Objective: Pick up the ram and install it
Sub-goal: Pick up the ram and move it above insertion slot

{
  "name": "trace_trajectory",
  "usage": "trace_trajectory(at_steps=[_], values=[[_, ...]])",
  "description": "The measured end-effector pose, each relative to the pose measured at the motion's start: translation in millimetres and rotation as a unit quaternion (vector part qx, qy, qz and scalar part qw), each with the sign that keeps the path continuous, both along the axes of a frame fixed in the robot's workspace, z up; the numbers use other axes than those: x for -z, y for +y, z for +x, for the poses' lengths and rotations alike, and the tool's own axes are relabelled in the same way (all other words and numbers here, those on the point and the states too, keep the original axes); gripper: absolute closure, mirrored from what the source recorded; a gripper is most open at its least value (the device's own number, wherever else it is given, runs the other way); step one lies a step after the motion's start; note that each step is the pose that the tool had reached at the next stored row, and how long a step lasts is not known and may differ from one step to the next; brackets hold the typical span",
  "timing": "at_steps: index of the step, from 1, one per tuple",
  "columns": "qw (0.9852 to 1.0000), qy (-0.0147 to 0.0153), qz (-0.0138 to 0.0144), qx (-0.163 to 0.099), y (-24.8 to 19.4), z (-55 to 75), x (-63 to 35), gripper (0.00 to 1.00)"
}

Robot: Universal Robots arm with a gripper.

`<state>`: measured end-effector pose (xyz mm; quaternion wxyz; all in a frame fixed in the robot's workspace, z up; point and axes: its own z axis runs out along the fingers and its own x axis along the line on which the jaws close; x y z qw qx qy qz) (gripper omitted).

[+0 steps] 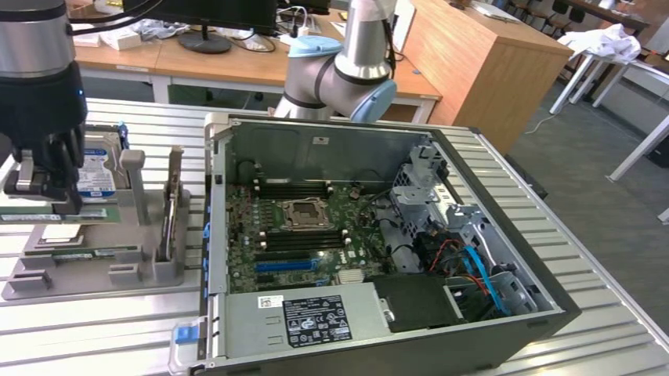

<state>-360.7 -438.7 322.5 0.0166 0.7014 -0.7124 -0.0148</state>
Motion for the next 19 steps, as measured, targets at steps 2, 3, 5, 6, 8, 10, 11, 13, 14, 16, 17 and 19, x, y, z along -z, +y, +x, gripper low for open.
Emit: trace_trajectory(at_steps=[2,3,5,6,8,10,11,13,14,16,17,19], values=[[1.0,0.0,0.0,0.0,0.0,0.0,-2.8,0.88],[1.0,0.0,0.0,0.0,0.0,0.0,-4.3,0.88],[1.0,0.0001,0.0,0.0,0.0,0.0,-7.2,0.88],[1.0,0.0,0.0,0.0,0.0,0.0,-8.6,0.88],[1.0,0.0001,0.0,-0.001,0.0,0.0,-11.6,0.88],[1.0,0.0,0.0,-0.001,0.0,0.0,-14.1,0.88],[1.0,0.0,0.0,-0.001,0.0,0.0,-15.5,0.88],[1.0,0.0001,0.0,-0.001,0.0,0.0,-18.3,0.88],[1.0,0.0,0.0,-0.001,0.0,0.0,-19.8,0.88],[1.0,0.0,0.0,-0.001,0.0,0.0,-22.9,0.88],[1.0,0.0,0.0,-0.001,0.0,0.0,-24.6,0.88],[1.0,0.0,0.0,-0.001,0.0,0.0,-28.1,0.88]])
